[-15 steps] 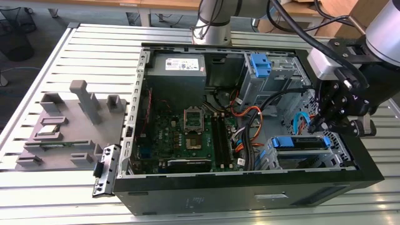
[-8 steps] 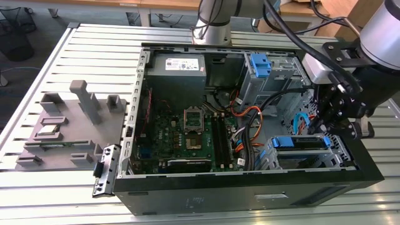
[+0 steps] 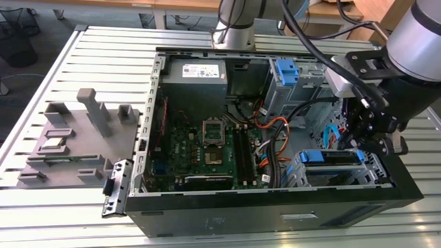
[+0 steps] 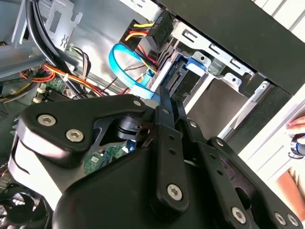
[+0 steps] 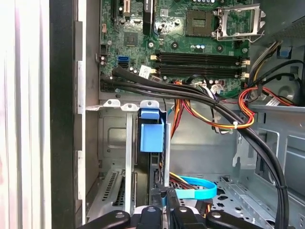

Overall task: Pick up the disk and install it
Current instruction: 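Insert the first disk wire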

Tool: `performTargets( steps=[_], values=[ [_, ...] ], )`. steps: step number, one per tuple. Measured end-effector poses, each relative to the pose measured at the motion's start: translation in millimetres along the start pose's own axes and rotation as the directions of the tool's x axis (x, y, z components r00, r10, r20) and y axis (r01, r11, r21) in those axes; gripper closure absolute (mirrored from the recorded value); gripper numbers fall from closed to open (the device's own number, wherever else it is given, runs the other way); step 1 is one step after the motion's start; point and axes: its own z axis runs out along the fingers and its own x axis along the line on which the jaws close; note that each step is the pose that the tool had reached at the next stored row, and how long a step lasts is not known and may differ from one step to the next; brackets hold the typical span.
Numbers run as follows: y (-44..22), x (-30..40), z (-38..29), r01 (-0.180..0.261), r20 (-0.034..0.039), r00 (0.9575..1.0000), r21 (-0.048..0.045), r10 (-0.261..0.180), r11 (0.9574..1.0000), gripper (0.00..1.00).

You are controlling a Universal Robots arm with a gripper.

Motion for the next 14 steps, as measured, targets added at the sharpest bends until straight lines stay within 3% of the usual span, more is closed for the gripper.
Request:
performTargets(
  steps=[6,11,14],
  values=[
    [7.1,1.2,2.0,0.004,-0.0004,1.0,0.0251,-0.004,0.9997,0.84],
    [8.4,1.3,3.2,0.006,0.0,1.0,0.0269,-0.006,0.9996,0.84],
    [10.3,1.4,5.9,0.009,-0.0004,1.0,0.0338,-0.009,0.9994,0.84]
  ],
)
